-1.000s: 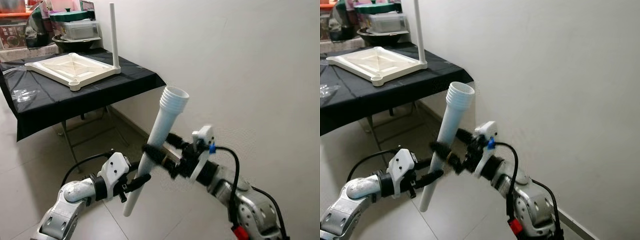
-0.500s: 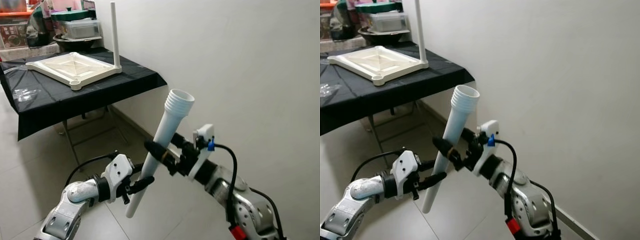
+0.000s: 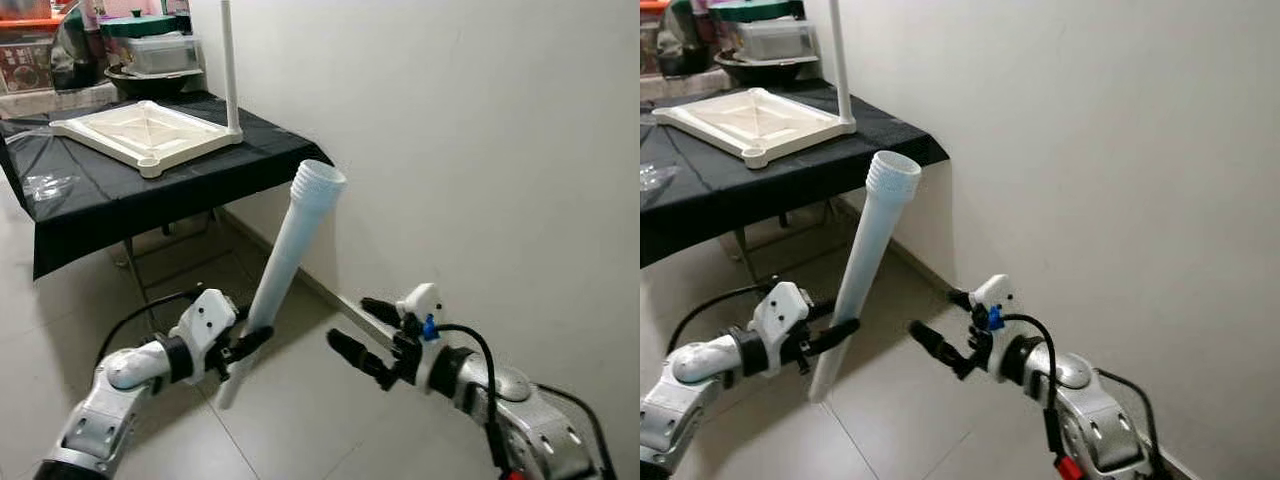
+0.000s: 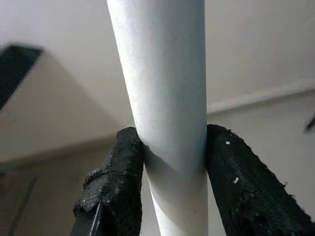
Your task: Building children table
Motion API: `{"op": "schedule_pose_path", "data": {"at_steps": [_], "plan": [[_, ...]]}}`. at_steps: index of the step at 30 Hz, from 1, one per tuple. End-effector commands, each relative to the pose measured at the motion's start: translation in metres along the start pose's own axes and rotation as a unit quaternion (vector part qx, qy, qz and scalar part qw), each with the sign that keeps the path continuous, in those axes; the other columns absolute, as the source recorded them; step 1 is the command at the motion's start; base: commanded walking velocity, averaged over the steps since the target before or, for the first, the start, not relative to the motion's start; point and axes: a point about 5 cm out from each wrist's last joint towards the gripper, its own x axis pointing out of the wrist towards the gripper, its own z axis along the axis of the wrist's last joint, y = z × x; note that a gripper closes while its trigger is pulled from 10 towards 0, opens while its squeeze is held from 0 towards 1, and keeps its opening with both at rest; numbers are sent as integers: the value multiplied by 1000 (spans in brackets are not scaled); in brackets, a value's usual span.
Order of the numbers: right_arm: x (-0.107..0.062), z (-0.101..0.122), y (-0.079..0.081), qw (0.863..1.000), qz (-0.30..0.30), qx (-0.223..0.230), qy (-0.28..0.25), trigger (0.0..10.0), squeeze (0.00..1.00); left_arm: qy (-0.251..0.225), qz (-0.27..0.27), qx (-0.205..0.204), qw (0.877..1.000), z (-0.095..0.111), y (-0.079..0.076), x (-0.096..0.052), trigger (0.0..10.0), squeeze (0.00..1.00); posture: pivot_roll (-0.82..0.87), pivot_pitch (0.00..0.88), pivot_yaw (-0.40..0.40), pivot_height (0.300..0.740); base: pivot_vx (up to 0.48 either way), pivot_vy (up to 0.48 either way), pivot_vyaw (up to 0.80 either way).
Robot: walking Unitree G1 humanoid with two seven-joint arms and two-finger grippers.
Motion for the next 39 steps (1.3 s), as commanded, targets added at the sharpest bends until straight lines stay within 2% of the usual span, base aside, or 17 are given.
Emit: {"op": "schedule_pose_path", "data": {"at_steps": [1,2,5,6,7,8,9,11,13,17,21,22,24,25,33,34,39], "plan": [[2,-9,0,996,2,-78,38,10000,0,53,-21,43,997,-13,4,-5,10000,0,14,0,-64,740,0,0,0],[2,-9,0,996,2,-78,38,10000,0,53,-21,43,997,-13,4,-5,10000,0,14,0,-64,740,0,0,0],[7,-13,1,984,3,-166,64,10000,0,120,-51,83,988,-27,4,-7,10000,0,13,0,-61,740,0,0,0],[7,-13,1,984,3,-166,64,10000,0,120,-51,83,988,-27,4,-7,10000,0,13,0,-61,740,0,0,0],[9,-14,3,981,3,-185,67,10000,0,141,-63,91,984,-32,3,-7,10000,0,12,0,-58,740,0,0,0],[13,-16,7,974,8,-213,70,10000,0,179,-89,116,973,-41,0,-7,10000,0,13,0,-57,740,0,0,0],[13,-16,7,974,8,-213,70,10000,0,179,-89,116,973,-41,0,-7,10000,0,13,0,-57,740,0,0,0],[17,-14,11,971,15,-228,63,10000,0,204,-116,141,962,-43,0,-2,10000,0,9,0,-54,740,0,0,0],[18,-12,12,971,16,-232,60,10000,0,210,-124,147,959,-42,1,-1,10000,0,9,0,-54,740,0,0,0],[22,-8,13,965,23,-257,49,10000,0,243,-134,186,943,-44,11,11,10000,0,2,0,-46,740,0,0,0],[23,-8,11,962,24,-268,48,10000,0,249,-134,195,939,-42,16,16,10000,0,-2,0,-42,740,0,0,0],[23,-8,9,959,24,-277,48,10000,0,258,-144,208,932,-42,17,20,10000,0,-5,0,-40,740,0,0,0],[24,-7,9,958,24,-282,48,10000,0,261,-148,213,930,-42,18,21,10000,0,-7,0,-40,740,0,0,0],[24,-6,8,957,24,-286,47,10000,0,269,-158,220,924,-42,18,24,10000,0,-9,0,-40,740,0,0,0],[36,0,7,951,26,-305,41,10000,0,273,-208,257,903,-36,8,50,10000,0,-14,0,-41,740,0,0,0],[36,0,7,951,26,-305,41,10000,0,273,-208,257,903,-36,8,50,10000,0,-14,0,-41,740,0,0,0],[41,0,11,948,39,-311,45,10000,0,253,-219,282,899,-21,5,69,10000,0,-15,0,-43,740,0,0,0]]}}
